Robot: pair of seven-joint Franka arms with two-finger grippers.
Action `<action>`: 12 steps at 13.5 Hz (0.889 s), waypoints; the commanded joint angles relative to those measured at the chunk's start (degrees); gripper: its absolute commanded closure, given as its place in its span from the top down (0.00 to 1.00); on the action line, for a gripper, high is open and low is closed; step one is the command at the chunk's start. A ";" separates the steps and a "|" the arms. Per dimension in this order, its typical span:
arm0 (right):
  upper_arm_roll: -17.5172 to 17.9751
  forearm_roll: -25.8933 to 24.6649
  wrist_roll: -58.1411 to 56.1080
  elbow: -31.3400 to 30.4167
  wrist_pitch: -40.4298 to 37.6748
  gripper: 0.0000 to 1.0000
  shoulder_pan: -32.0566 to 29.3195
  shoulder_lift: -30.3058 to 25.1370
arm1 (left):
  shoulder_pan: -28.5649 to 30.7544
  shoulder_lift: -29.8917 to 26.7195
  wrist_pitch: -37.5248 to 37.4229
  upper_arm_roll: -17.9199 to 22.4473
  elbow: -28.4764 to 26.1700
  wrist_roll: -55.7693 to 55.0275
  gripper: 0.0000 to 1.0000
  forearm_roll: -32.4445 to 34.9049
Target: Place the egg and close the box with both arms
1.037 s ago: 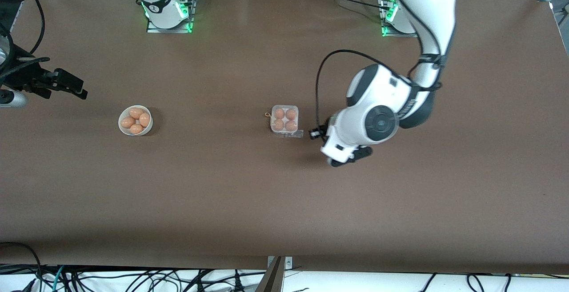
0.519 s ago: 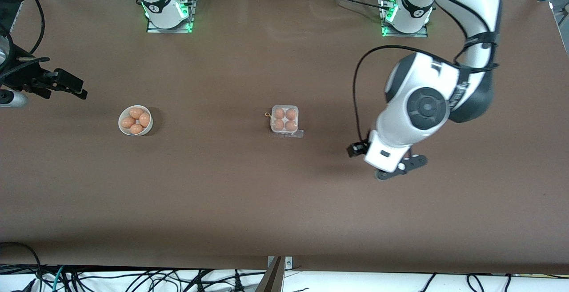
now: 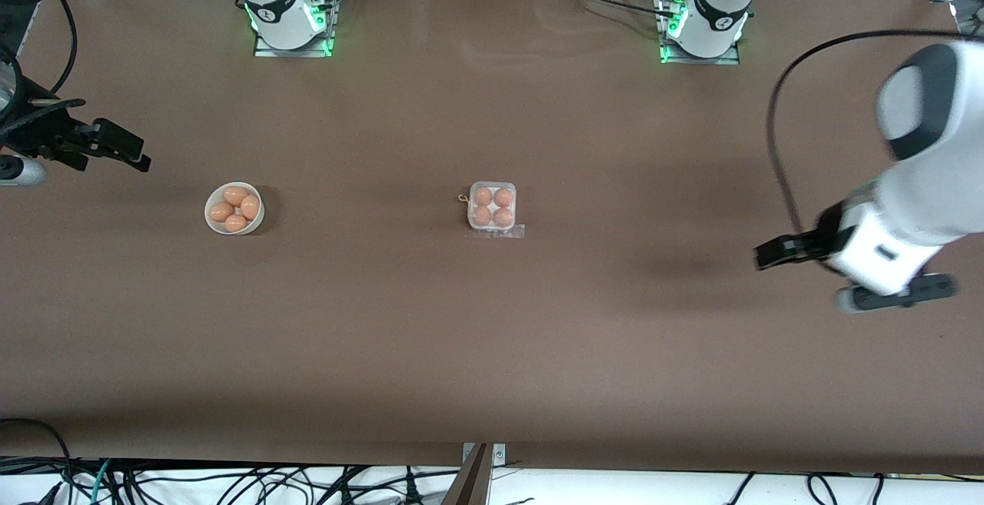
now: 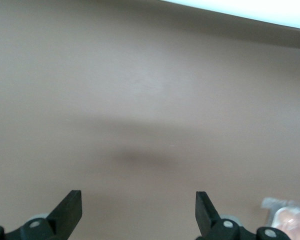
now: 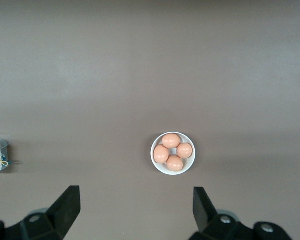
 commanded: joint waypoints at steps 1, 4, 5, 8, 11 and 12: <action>0.53 -0.54 -0.99 0.86 -0.35 1.00 -0.71 0.12 | 5.21 -8.48 0.34 -0.69 -8.20 7.19 1.00 1.59; 0.53 -0.54 -0.99 0.86 -0.35 1.00 -0.71 0.12 | 6.99 -14.46 -3.42 1.42 -11.90 12.38 1.00 3.16; 0.53 -0.45 -0.99 0.86 -0.35 1.00 -0.71 0.12 | 6.99 -15.61 -5.44 1.42 -12.25 12.91 1.00 3.70; 0.53 -0.45 -0.99 0.78 -0.35 1.00 -0.71 0.21 | 4.54 -17.54 -3.80 1.42 -18.39 13.09 1.00 4.58; 0.53 -0.45 -0.99 0.78 -0.26 1.00 -0.71 0.21 | 3.65 -20.10 -2.03 1.42 -21.75 13.18 1.00 5.80; 0.53 -0.45 -0.99 0.78 -0.26 1.00 -0.71 0.21 | 3.39 -20.88 -2.03 1.42 -22.10 13.18 1.00 5.81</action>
